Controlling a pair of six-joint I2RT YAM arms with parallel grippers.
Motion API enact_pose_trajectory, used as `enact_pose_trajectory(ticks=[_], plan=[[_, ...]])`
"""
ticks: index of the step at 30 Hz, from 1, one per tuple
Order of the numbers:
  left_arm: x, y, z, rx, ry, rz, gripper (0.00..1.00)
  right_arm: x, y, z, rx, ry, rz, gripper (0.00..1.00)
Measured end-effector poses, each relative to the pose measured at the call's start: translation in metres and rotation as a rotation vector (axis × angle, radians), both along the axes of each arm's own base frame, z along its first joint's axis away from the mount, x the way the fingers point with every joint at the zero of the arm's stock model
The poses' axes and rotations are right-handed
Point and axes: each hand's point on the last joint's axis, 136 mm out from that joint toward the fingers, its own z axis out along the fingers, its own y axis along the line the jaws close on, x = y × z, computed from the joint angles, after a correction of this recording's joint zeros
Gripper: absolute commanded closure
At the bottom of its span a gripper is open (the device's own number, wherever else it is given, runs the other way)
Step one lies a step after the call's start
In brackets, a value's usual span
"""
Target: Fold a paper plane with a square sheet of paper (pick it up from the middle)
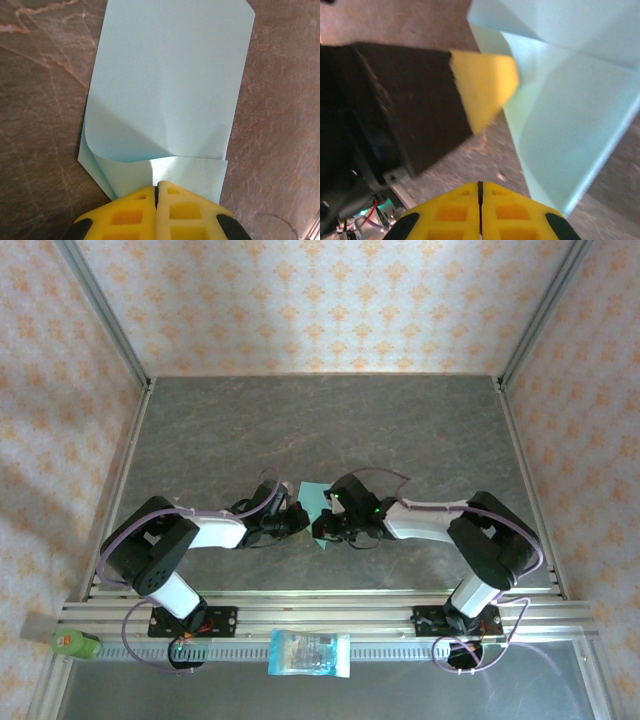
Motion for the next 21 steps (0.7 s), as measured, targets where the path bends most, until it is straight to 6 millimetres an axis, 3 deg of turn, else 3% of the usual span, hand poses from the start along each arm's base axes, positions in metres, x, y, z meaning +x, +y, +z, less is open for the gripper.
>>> enact_pose_trajectory(ticks=[6, 11, 21], plan=[[0.0, 0.0, 0.0, 0.0, 0.0, -0.001, 1.0, -0.005, 0.0, -0.03, -0.054, 0.054, 0.008, 0.93], [0.001, -0.001, -0.001, 0.0, 0.001, -0.002, 1.0, -0.01, -0.006, -0.031, -0.032, 0.036, 0.008, 0.92], [0.003, -0.004, 0.0, -0.011, -0.003, -0.008, 1.0, -0.041, -0.039, -0.032, -0.003, 0.07, 0.009, 0.93]])
